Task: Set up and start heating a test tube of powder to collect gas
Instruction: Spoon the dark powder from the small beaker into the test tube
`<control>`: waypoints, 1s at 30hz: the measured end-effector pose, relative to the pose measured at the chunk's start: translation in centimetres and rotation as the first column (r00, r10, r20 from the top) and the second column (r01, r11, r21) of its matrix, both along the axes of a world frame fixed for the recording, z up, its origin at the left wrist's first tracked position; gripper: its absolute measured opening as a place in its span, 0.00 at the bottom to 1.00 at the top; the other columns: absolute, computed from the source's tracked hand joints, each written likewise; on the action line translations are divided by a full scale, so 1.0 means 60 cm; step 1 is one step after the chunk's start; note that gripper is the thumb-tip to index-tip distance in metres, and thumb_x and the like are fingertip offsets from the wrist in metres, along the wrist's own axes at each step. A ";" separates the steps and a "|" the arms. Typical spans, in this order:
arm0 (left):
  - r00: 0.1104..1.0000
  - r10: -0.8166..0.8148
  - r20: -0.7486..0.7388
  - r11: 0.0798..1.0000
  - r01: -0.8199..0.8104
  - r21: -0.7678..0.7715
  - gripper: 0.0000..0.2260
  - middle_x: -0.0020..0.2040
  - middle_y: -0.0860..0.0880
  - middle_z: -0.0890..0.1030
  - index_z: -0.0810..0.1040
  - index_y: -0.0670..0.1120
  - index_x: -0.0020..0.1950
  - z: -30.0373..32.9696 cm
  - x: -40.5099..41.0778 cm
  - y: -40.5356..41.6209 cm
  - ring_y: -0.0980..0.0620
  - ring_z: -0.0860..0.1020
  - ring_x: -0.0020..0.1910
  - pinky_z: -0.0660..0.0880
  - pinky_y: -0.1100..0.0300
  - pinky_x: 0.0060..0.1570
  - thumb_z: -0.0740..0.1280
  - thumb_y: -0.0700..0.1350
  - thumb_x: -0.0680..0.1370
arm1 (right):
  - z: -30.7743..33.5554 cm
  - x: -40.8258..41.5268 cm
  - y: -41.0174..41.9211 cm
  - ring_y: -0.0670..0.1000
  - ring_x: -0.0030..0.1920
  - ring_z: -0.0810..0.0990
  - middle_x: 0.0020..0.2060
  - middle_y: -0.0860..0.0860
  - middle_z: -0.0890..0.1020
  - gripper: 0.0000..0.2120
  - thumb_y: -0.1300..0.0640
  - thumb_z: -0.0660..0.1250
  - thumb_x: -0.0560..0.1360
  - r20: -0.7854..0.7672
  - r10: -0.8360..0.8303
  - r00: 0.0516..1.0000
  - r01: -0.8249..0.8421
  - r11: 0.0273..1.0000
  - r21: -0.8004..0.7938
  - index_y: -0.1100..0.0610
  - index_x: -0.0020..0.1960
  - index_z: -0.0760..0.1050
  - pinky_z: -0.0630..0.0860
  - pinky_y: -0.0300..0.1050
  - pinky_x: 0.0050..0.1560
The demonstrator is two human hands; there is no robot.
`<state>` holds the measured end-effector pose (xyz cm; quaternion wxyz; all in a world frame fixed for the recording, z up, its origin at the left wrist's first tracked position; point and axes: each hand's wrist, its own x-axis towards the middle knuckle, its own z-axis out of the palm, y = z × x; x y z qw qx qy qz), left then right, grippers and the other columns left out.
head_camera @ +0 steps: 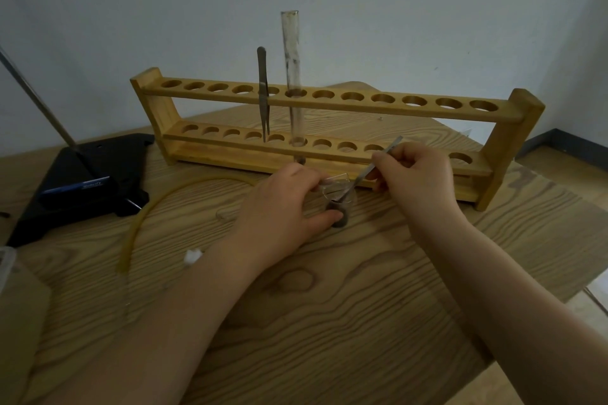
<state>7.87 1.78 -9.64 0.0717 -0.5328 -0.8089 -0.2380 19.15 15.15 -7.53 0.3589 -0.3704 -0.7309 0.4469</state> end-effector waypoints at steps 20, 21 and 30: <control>0.996 -0.014 0.085 0.994 0.004 0.112 0.21 0.51 0.55 0.75 0.75 0.51 0.61 0.007 -0.014 -0.013 0.59 0.73 0.49 0.72 0.63 0.46 0.50 0.59 0.79 | 0.014 0.011 0.007 0.46 0.33 0.78 0.35 0.52 0.83 0.06 0.58 0.66 0.76 -0.132 -0.043 0.990 -0.018 0.902 -0.432 0.57 0.42 0.79 0.77 0.39 0.37; 0.996 -0.015 0.088 0.994 0.005 0.112 0.20 0.51 0.56 0.75 0.75 0.51 0.61 0.007 -0.015 -0.015 0.59 0.73 0.48 0.71 0.63 0.46 0.51 0.58 0.80 | 0.016 0.012 0.007 0.46 0.33 0.78 0.35 0.53 0.83 0.06 0.58 0.66 0.76 -0.141 -0.050 0.989 -0.019 0.895 -0.446 0.58 0.42 0.79 0.77 0.39 0.36; 0.996 0.039 0.076 0.999 -0.041 0.032 0.23 0.53 0.56 0.74 0.74 0.53 0.62 0.004 -0.022 -0.019 0.60 0.72 0.49 0.69 0.67 0.45 0.48 0.60 0.77 | 0.032 0.012 0.006 0.47 0.32 0.77 0.34 0.53 0.83 0.06 0.59 0.66 0.76 -0.220 -0.096 0.971 -0.027 0.865 -0.500 0.57 0.41 0.77 0.75 0.39 0.35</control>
